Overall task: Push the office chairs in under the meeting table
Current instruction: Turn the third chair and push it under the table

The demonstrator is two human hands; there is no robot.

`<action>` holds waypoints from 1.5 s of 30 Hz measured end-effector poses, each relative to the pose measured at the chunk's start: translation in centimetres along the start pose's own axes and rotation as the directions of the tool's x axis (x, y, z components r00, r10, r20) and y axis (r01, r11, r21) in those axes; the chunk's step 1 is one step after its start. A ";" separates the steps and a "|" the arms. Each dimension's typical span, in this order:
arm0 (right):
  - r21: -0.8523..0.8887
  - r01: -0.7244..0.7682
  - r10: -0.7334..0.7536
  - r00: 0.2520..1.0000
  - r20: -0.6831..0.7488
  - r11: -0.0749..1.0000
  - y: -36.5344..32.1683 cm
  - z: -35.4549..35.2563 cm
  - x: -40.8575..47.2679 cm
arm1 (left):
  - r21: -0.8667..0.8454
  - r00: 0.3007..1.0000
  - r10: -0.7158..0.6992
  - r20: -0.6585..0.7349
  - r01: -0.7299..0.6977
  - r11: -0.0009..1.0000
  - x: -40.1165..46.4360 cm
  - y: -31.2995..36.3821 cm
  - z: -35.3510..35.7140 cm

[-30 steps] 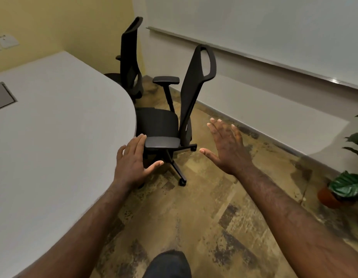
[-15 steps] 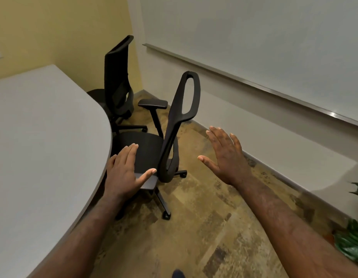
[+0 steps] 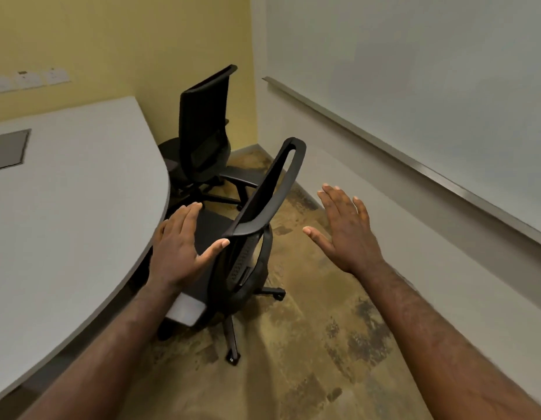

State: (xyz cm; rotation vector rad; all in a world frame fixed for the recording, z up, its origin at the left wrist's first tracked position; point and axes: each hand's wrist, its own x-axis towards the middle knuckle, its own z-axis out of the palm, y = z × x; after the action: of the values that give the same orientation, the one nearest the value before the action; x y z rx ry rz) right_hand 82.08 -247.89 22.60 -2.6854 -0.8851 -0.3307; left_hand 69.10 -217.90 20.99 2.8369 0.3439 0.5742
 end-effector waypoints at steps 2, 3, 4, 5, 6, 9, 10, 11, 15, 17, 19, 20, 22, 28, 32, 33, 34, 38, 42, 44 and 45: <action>0.019 0.048 -0.048 0.999 0.010 0.999 2.5 -0.3 1.6 | 0.004 0.999 -0.051 -0.009 0.051 0.999 0.8 2.1 0.4; 0.021 0.075 -0.075 0.997 0.012 0.997 3.7 -0.3 2.3 | 0.004 0.998 -0.069 -0.013 0.069 0.998 1.1 3.0 0.7; 0.027 0.099 -0.099 0.995 0.016 0.995 4.8 -0.4 3.1 | 0.008 0.996 -0.090 -0.016 0.091 0.996 1.5 3.8 0.9; 0.034 0.117 -0.118 0.993 0.019 0.993 5.7 -0.4 3.9 | 0.013 0.993 -0.113 -0.018 0.113 0.993 2.0 4.6 1.1; 0.040 0.133 -0.133 0.991 0.019 0.990 6.5 -0.5 4.7 | 0.016 0.991 -0.135 -0.023 0.135 0.991 2.5 5.2 1.3; 0.055 0.185 -0.186 0.982 0.014 0.981 8.6 -0.4 7.4 | 0.016 0.984 -0.171 -0.052 0.172 0.985 4.2 6.5 1.7; 0.055 0.204 -0.205 0.979 0.013 0.978 9.2 -0.2 8.4 | 0.016 0.982 -0.174 -0.067 0.176 0.984 5.0 6.8 1.9; 0.053 0.219 -0.220 0.975 0.012 0.974 9.9 0.0 9.4 | 0.017 0.980 -0.179 -0.086 0.181 0.983 5.7 7.0 2.0; 0.068 0.281 -0.282 0.959 -0.005 0.957 12.2 0.8 14.2 | 0.036 0.961 -0.221 -0.169 0.230 0.973 9.1 6.9 2.5; 0.063 0.315 -0.315 0.949 -0.008 0.947 13.1 1.4 16.8 | 0.051 0.949 -0.242 -0.202 0.257 0.965 10.9 6.5 2.9; 0.064 0.338 -0.339 0.941 -0.002 0.939 14.0 2.0 19.5 | 0.061 0.939 -0.266 -0.217 0.285 0.957 12.9 6.1 3.5; 0.066 0.349 -0.350 0.937 0.002 0.935 14.4 2.3 20.9 | 0.065 0.934 -0.281 -0.222 0.301 0.951 13.9 5.8 3.7; 0.067 0.382 -0.384 0.923 0.014 0.922 15.1 2.8 23.4 | 0.062 0.920 -0.322 -0.221 0.343 0.937 15.8 5.6 4.3; 0.121 0.438 -0.441 0.898 -0.003 0.891 17.1 3.9 30.8 | 0.054 0.896 -0.393 -0.204 0.412 0.910 20.5 5.6 5.3; 0.134 0.503 -0.507 0.862 -0.005 0.854 18.0 5.2 35.4 | 0.079 0.872 -0.424 -0.244 0.453 0.888 23.4 5.6 5.7; 0.140 0.521 -0.527 0.850 0.000 0.842 18.3 5.6 36.6 | 0.091 0.867 -0.433 -0.248 0.466 0.880 24.0 5.6 6.0; 0.154 0.539 -0.545 0.838 0.002 0.828 18.6 6.0 37.7 | 0.106 0.861 -0.441 -0.252 0.478 0.872 24.6 5.8 6.3; 0.223 0.603 -0.618 0.786 -0.001 0.766 19.8 7.4 42.4 | 0.168 0.840 -0.466 -0.279 0.520 0.838 27.6 6.7 7.1; 0.230 0.663 -0.681 0.732 -0.003 0.712 21.3 8.2 47.1 | 0.155 0.790 -0.536 -0.297 0.594 0.789 30.7 8.4 7.8; 0.255 0.676 -0.703 0.711 0.022 0.692 21.6 8.8 49.1 | 0.148 0.766 -0.575 -0.289 0.629 0.763 32.2 9.0 8.3; 0.273 0.682 -0.714 0.699 0.030 0.679 21.5 9.1 50.0 | 0.149 0.755 -0.593 -0.279 0.645 0.750 32.8 9.2 8.6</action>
State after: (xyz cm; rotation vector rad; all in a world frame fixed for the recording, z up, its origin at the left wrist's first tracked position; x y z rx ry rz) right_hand 135.52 -234.29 25.01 -2.0455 -1.8652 -0.1723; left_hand 103.64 -219.25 27.27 2.6057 1.4267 0.7161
